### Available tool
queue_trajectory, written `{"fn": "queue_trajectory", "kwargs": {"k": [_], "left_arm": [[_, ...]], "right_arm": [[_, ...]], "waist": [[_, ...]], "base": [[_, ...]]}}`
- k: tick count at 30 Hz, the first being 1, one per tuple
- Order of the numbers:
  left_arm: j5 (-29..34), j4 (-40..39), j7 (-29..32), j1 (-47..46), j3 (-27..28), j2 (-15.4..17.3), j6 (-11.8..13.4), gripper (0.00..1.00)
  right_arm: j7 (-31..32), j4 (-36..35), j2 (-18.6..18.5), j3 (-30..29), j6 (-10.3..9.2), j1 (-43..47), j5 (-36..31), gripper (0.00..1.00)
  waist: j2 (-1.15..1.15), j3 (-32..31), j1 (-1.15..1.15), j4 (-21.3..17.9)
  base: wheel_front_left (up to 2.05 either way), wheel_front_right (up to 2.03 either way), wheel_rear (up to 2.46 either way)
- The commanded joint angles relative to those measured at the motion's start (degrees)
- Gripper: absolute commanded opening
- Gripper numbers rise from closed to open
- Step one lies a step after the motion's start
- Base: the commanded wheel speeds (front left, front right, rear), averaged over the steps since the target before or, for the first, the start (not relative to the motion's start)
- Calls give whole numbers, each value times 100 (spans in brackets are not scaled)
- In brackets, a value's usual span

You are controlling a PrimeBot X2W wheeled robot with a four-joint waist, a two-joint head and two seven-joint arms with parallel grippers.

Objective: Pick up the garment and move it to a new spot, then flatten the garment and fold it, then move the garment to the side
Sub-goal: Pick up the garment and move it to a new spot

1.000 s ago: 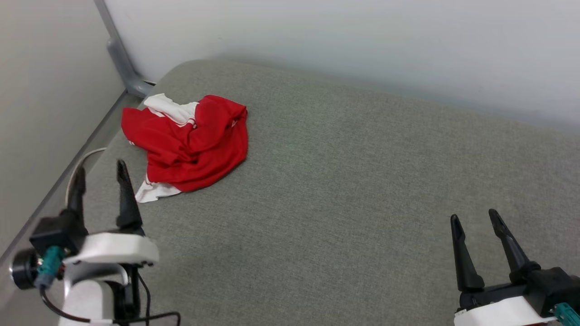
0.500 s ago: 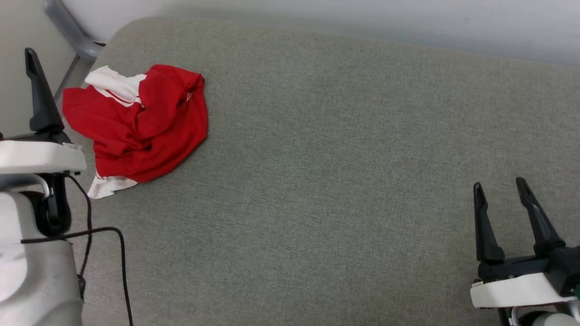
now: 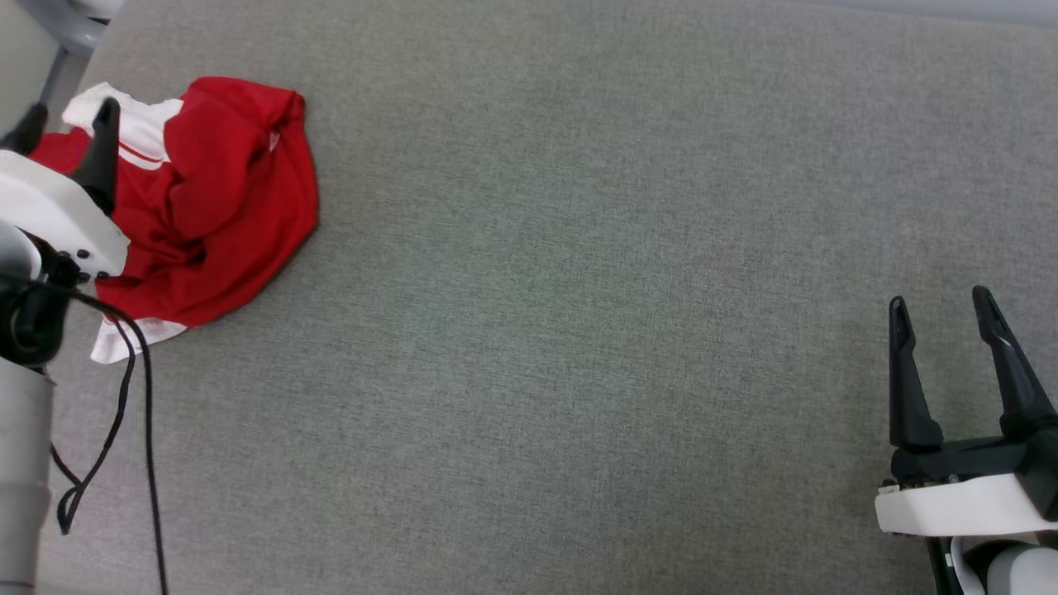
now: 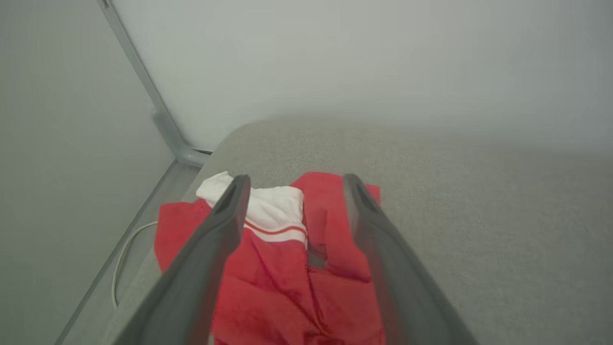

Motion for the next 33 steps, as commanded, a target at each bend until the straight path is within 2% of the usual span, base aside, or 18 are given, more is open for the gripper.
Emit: {"fn": "queue_trajectory", "kwargs": {"k": [1,6,11,19,24,25,26,33], "left_arm": [[-87,44,145,-91,-82,78,2,100],[-768,342,1364,-258,-708,334,1,100],[-956,608,2163,-368,-1335,462,1,100],[-1270,1240,3128,-367,-2141,278,-6,100],[-1459,1389,3140,-352,-2487,210,-20,100],[-1454,1390,3031,-377,-2539,265,-19,55],[-1442,1386,2887,-419,-2562,332,-19,0],[-1127,1355,1622,-920,-2723,799,1,0]], "right_arm": [[-14,-27,7,6,-4,-101,-6,100],[-14,-5,7,-43,-4,-157,15,100],[-14,-25,8,-64,-4,-222,10,100],[-14,3,-4,-29,-4,-379,16,100],[-14,37,-2,-9,-4,-375,31,100],[-14,54,-1,-4,-4,-367,33,100],[-14,69,0,-11,-4,-352,36,100],[-14,140,6,-2,-4,-254,78,100]], "waist": [[0,56,-1,-34],[0,209,-1,-106],[0,394,-1,-181],[0,594,-1,-324],[0,585,-1,-379],[0,562,-1,-385],[0,529,-1,-385],[0,127,-1,-311]], "base": [[0,0,0],[0,0,0],[0,0,0],[0,0,0],[0,0,0],[0,0,0],[0,0,0],[0,0,0]]}}
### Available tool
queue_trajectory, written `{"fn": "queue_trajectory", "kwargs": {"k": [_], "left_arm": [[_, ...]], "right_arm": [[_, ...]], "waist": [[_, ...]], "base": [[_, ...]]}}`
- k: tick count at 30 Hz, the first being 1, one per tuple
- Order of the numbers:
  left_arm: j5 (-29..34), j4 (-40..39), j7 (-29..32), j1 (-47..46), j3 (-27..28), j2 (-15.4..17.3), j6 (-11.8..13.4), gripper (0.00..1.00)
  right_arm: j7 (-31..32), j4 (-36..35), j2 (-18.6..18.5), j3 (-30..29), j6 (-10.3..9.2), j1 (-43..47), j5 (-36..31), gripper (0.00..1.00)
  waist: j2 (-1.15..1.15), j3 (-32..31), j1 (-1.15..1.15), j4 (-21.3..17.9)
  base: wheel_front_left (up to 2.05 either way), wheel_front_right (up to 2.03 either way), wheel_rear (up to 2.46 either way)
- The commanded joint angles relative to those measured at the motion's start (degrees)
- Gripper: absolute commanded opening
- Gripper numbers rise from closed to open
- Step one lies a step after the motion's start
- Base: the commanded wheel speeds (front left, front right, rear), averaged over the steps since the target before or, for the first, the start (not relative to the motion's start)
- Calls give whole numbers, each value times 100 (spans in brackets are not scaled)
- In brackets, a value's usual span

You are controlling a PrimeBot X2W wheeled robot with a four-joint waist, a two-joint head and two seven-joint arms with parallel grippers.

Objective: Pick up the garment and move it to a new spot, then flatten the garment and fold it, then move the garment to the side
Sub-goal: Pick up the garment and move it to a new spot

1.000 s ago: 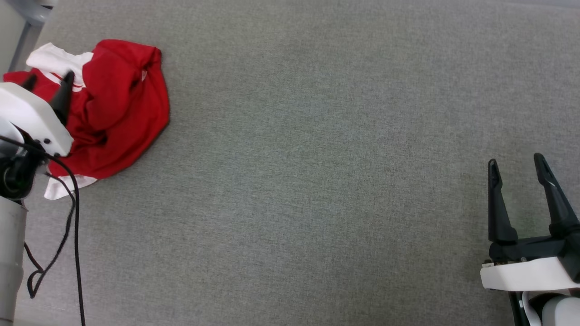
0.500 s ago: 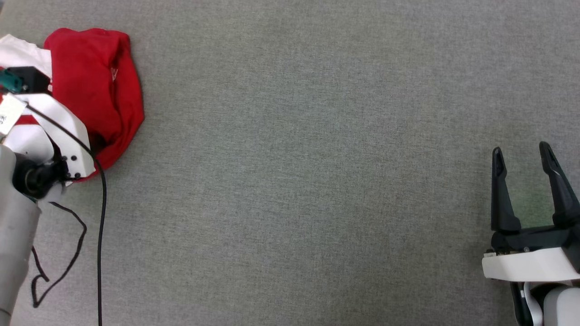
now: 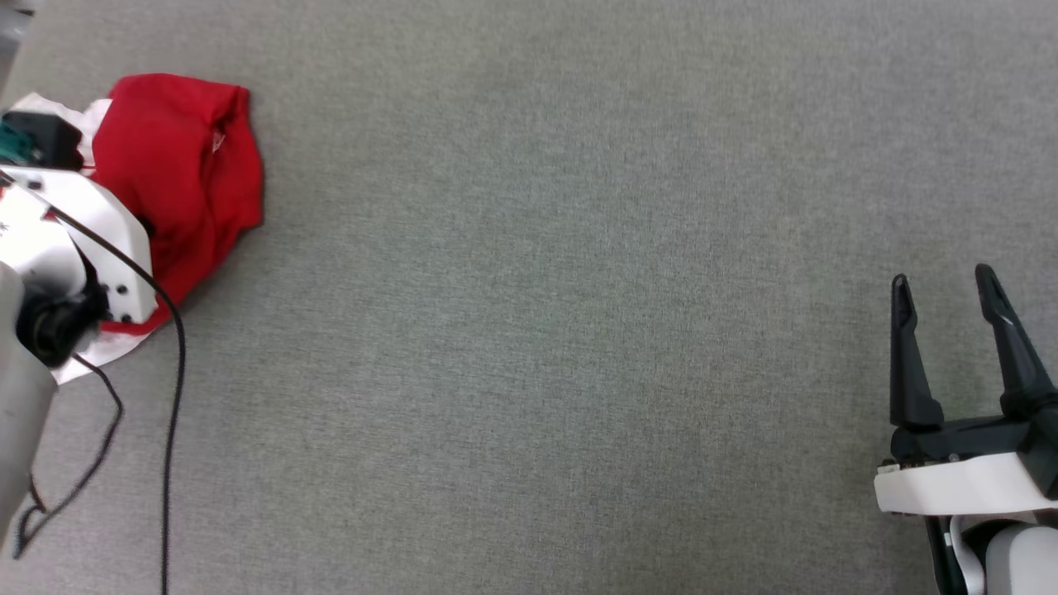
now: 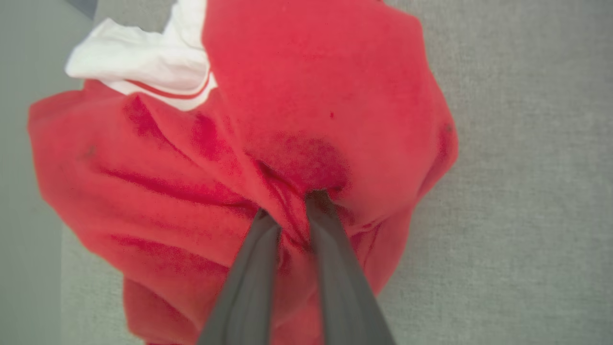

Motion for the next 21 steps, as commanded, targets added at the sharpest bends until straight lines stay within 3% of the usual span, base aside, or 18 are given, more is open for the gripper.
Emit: {"fn": "queue_trajectory", "kwargs": {"k": [1,11,21], "left_arm": [[45,-20,-166,-125,-54,62,2,0],[457,-736,-1106,-528,-615,255,2,0],[793,-1967,-1142,-721,-993,-120,86,0]], "right_arm": [[-14,31,9,24,-4,59,54,100],[-14,172,11,107,-4,335,310,100],[-14,204,12,88,-4,385,488,100]], "waist": [[0,-189,0,51],[0,-1007,0,-12],[0,-1222,0,-453]], "base": [[0,0,0],[0,0,0],[0,0,0]]}}
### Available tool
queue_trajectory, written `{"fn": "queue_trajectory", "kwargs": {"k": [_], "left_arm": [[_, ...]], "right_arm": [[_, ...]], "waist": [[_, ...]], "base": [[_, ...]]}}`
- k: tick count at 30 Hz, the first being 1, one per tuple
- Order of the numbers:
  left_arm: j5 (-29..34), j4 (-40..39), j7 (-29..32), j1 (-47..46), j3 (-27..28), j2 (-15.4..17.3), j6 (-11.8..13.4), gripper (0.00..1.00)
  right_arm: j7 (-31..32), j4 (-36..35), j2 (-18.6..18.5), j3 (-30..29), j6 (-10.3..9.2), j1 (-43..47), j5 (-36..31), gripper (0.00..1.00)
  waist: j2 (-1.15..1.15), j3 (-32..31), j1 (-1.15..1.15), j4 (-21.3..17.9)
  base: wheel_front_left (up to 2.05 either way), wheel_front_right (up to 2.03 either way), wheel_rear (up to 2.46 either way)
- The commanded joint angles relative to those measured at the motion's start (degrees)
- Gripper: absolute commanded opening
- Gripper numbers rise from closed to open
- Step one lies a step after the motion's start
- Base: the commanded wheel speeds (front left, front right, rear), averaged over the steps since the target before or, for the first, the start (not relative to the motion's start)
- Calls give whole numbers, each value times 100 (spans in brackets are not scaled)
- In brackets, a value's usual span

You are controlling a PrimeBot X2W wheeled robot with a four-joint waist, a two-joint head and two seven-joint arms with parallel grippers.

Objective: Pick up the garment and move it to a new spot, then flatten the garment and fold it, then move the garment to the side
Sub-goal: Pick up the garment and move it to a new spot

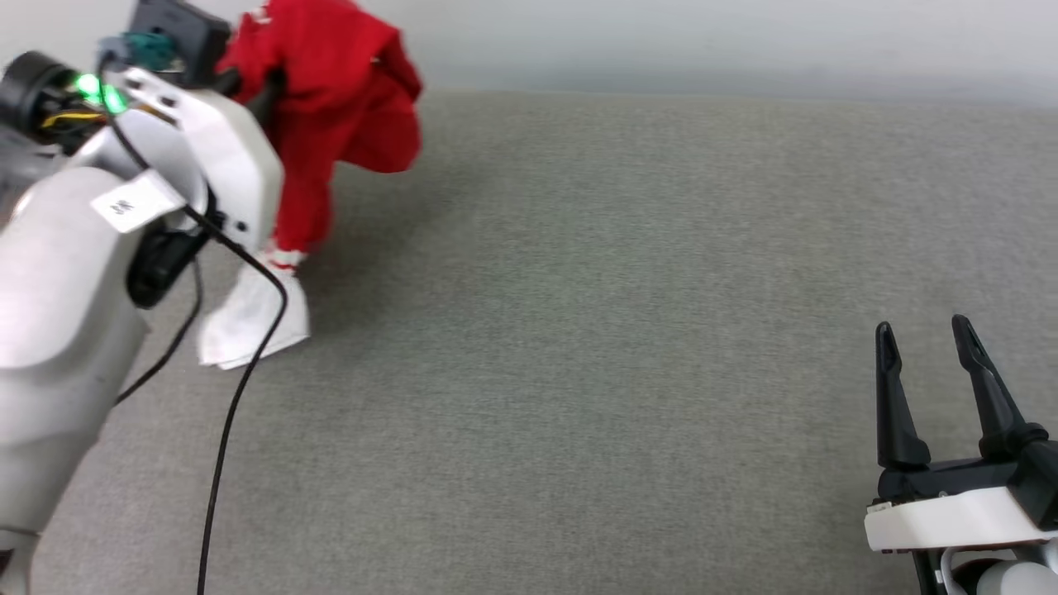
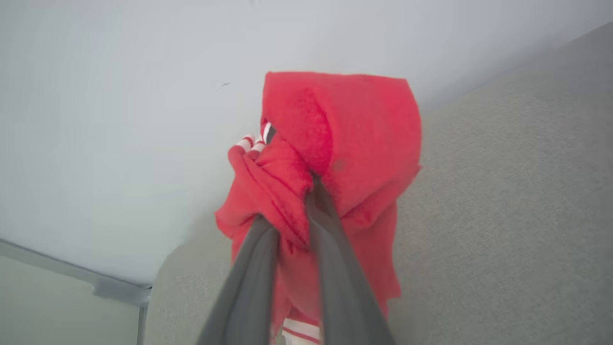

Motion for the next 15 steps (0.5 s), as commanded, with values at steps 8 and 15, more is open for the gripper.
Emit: {"fn": "queue_trajectory", "kwargs": {"k": [8,15], "left_arm": [[157,-577,68,-133,-440,-556,-22,0],[294,-623,-53,-229,-1062,-1218,-58,0]], "right_arm": [[-14,1,10,-18,-4,-101,143,100],[-14,15,10,-63,-4,-204,259,100]], "waist": [[0,92,0,-579],[0,301,0,-1012]], "base": [[0,0,0],[0,0,0]]}}
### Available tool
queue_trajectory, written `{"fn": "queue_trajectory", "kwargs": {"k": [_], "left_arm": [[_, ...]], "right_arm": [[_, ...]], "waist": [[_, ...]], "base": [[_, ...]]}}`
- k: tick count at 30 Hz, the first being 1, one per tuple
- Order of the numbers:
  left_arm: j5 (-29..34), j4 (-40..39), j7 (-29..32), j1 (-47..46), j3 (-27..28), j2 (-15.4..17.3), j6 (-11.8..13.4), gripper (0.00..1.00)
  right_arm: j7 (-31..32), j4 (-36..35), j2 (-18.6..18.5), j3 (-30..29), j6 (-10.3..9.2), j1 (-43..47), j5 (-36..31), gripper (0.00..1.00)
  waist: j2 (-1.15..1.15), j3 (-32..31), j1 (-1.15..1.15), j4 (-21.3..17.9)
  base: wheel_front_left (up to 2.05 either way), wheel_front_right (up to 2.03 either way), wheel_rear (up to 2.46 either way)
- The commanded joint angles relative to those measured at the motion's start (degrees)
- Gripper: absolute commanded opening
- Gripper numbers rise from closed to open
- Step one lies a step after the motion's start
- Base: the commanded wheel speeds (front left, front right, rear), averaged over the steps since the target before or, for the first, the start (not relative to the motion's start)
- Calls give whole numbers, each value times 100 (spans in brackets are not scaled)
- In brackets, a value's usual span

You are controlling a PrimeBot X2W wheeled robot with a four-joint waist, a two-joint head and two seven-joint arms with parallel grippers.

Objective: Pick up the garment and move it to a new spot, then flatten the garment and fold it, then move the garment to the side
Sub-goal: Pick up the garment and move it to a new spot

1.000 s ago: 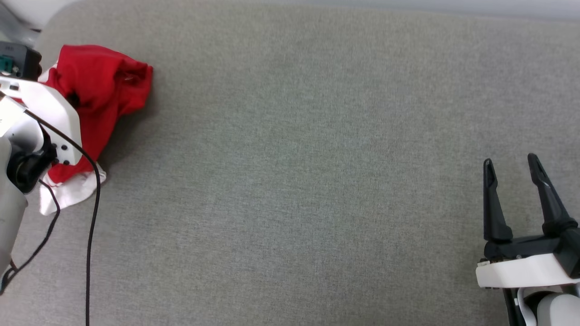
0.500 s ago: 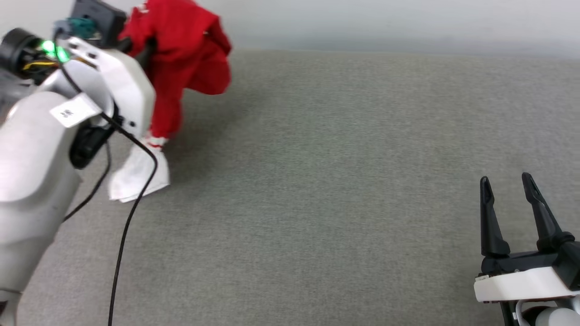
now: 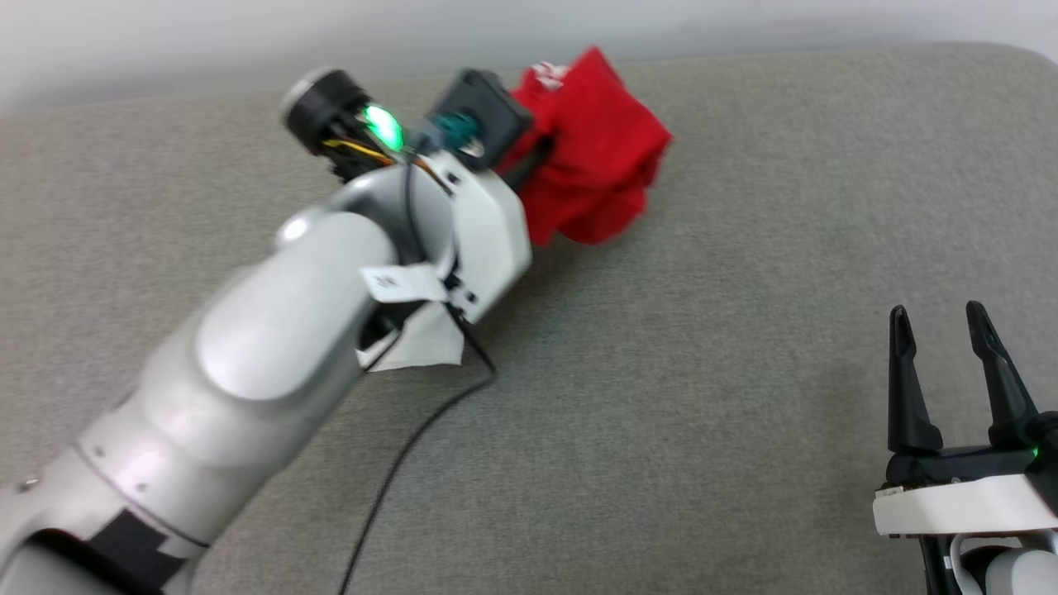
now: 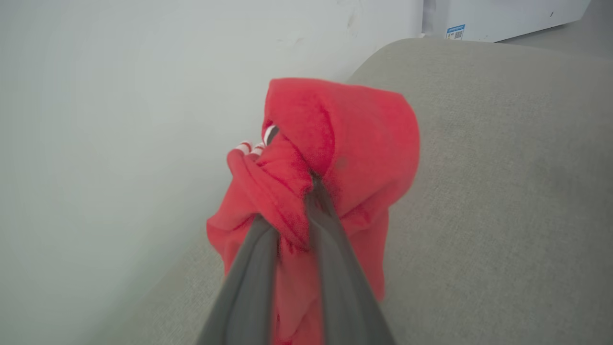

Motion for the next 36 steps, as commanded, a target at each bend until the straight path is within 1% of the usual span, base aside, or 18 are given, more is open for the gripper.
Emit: {"fn": "queue_trajectory", "kwargs": {"k": [1,7,9,14,17,20,23,26,27,28,30,32,36], "left_arm": [[5,19,-51,-68,-47,-43,-14,0],[-2,399,-369,28,-690,-699,-26,0],[-52,569,-458,153,-962,-931,-28,0],[-156,1075,-723,393,-1437,-1452,-27,0],[-214,1375,-798,550,-1813,-1641,-28,0],[-295,1632,-810,717,-2058,-1769,-28,0],[-390,1784,-787,916,-2203,-1868,-30,0],[-437,1852,-943,968,-2245,-1914,-30,0],[-435,1879,-1037,935,-2245,-1925,-30,36],[-410,1906,-1178,868,-2241,-1934,-29,100],[-407,1972,-1492,769,-2151,-1953,3,100],[-362,2013,-1836,717,-2077,-1960,118,100],[-296,1976,-2390,712,-1894,-1973,487,100]], "right_arm": [[-14,9,11,0,-4,-74,24,100],[-14,-3,11,-41,-4,-119,67,100],[-14,-13,11,-71,-4,-144,78,100],[-14,-32,11,-107,-4,-173,92,100],[-14,-29,10,-105,-4,-193,98,100],[-14,-10,10,-84,-4,-222,99,100],[-14,11,10,-83,-4,-238,100,100],[-14,37,10,-98,-4,-203,84,100],[-14,48,10,-107,-4,-173,73,100],[-14,63,10,-115,-4,-145,67,100],[-14,95,10,-112,-4,-97,48,100],[-14,122,10,-111,-4,-63,21,100],[-14,170,9,-97,-4,41,-7,100]], "waist": [[0,101,0,-125],[0,246,0,-353],[0,296,0,-395],[0,414,0,-424],[0,483,0,-431],[0,529,0,-443],[0,545,0,-443],[0,504,0,-412],[0,472,0,-394],[0,432,0,-372],[0,327,0,-330],[0,203,0,-290],[0,-72,0,-211]], "base": [[0,0,0],[0,0,0],[0,0,0],[0,0,0],[0,0,0],[0,0,0],[0,0,0],[0,0,0],[0,0,0],[0,0,0],[0,0,0],[0,0,0],[0,0,0]]}}
